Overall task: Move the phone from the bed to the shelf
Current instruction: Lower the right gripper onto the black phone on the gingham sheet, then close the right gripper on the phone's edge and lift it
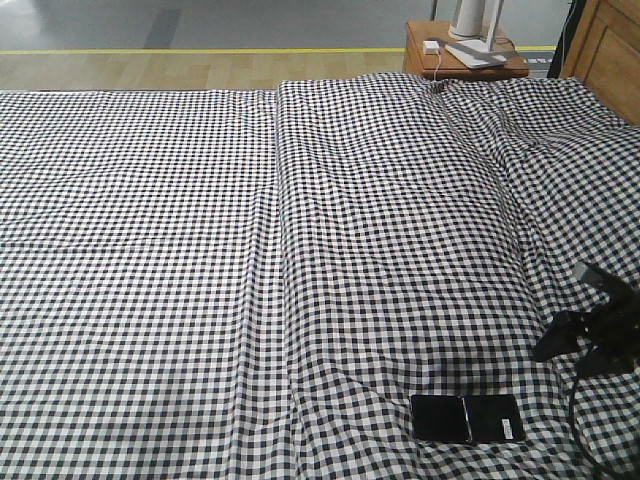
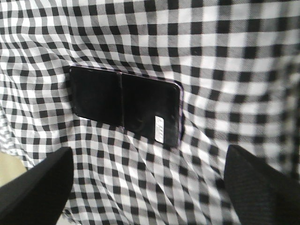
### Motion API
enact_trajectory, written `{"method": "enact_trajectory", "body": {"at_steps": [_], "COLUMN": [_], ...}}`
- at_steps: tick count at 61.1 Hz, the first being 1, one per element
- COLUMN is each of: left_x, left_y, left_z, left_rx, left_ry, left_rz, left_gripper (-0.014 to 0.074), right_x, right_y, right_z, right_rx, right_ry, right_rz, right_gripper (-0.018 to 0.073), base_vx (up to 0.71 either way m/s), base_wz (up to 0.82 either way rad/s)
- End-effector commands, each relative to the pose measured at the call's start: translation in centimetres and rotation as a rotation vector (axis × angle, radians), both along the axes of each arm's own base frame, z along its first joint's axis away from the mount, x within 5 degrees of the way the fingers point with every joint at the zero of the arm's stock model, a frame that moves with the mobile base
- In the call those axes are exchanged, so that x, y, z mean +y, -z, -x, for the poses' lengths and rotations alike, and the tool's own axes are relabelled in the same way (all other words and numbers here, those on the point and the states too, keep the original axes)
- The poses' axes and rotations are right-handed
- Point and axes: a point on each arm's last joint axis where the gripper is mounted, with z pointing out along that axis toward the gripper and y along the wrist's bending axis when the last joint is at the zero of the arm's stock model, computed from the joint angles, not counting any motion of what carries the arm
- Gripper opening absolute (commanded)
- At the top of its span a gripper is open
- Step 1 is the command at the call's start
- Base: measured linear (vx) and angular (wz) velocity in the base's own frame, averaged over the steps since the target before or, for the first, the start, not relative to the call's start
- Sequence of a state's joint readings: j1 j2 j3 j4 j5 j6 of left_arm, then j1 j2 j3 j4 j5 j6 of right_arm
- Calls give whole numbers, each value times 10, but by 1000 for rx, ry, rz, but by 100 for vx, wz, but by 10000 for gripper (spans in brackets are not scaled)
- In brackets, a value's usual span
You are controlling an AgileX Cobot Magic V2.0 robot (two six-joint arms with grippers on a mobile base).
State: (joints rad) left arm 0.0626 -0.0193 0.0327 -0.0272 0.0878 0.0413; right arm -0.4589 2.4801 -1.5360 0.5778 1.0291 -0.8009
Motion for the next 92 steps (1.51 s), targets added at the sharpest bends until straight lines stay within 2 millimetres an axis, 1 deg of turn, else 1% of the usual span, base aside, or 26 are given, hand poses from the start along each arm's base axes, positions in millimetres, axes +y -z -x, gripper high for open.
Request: {"method": "enact_trajectory", "body": {"at_steps": [1,5,10,17,29,45,63,67,76,92], "left_x": [0,0,0,0,0,0,0,0,0,0], "left_y": [-15,-15,-15,-15,-15,-15,-15,-15,-15,-15], "left_z": [2,2,2,2,2,2,2,2,2,2], "left_rx": [-105,-105,-105,-105,-105,-105,-105,-105,-105,-105], "left_ry": [5,5,5,5,5,5,5,5,5,5], "left_rz": [13,13,13,13,13,13,13,13,13,13], "left_gripper": [1,1,1,1,1,1,1,1,1,1], "right_x": [-1,1,3,6,10,16,19,20,24,37], "right_y": [-11,2,15,27,50,71,96,100,103,95], "right_z": [-13,-14,-15,-15,-9,-4,4,6,5,-1], "right_rx": [-40,-25,-24,-35,-16,-20,-4,0,-23,-80], "right_ry": [-13,-23,-37,-44,-51,-51,-51,-47,-32,-20], "right_rz": [-79,-122,-169,-207,-244,-287,-290,-297,-340,-475], "right_gripper": [601,597,594,594,594,594,594,594,594,594], "base_vx": [0,0,0,0,0,0,0,0,0,0], "base_wz": [0,0,0,0,0,0,0,0,0,0]}}
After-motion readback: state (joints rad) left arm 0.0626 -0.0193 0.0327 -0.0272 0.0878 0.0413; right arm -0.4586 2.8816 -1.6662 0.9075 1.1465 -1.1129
